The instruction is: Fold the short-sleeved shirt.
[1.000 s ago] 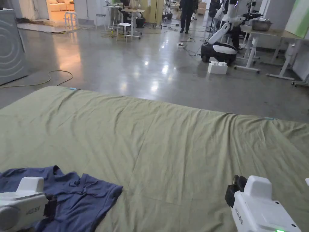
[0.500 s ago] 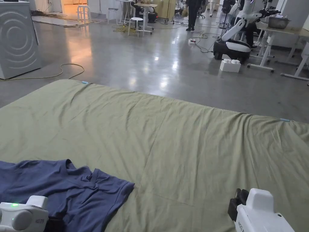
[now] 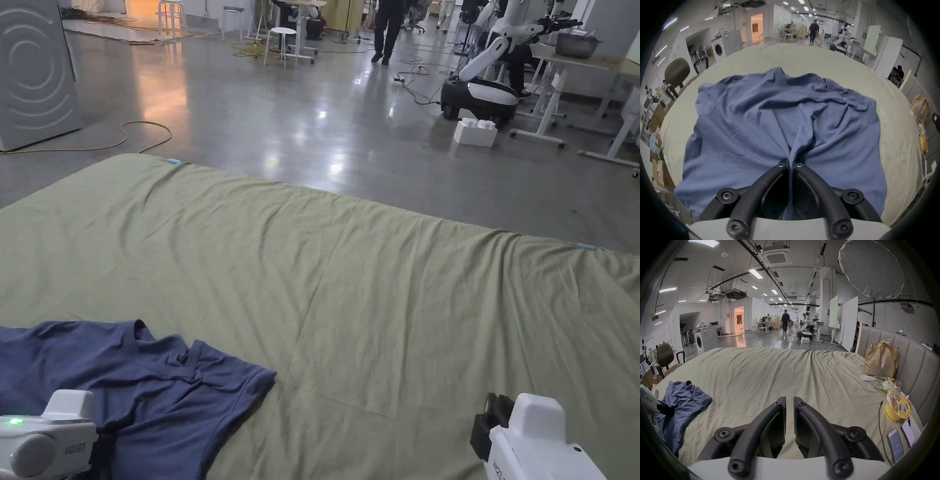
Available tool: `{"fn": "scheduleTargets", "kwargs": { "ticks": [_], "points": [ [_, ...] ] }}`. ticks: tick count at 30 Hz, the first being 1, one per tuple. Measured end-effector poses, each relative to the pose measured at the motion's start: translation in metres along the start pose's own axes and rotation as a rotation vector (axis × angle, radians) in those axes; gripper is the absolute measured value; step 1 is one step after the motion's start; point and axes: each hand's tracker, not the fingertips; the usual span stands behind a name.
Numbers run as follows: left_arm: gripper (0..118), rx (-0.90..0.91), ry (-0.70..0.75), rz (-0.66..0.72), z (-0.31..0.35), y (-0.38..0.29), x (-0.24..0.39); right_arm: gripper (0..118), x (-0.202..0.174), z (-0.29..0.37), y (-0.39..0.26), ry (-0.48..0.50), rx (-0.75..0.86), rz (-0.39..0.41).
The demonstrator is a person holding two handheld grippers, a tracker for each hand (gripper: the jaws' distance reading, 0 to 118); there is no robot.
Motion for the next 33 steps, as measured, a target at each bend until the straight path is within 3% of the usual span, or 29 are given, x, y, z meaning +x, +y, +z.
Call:
{"fn": "scheduleTargets", "kwargs": {
  "ticks": [5, 14, 23, 33],
  "points": [
    [3, 0.119, -0.029, 0.084, 0.024, 0.016, -0.002, 10, 0.006, 0.0, 0.002, -0.007, 0.006, -0.013],
    [3, 0.395, -0.11, 0.043, 0.089, 0.08, 0.025, 10, 0.02, 0.013, 0.019, -0.024, 0.057, -0.034],
    [3, 0.565, -0.284, -0.106, 0.146, 0.127, 0.115, 10, 0.043, 0.028, 0.029, -0.045, 0.102, -0.061],
    [3, 0.594, -0.557, -0.213, 0.158, 0.149, 0.262, 10, 0.087, 0.05, 0.032, -0.109, 0.134, -0.099]
  ]
}}
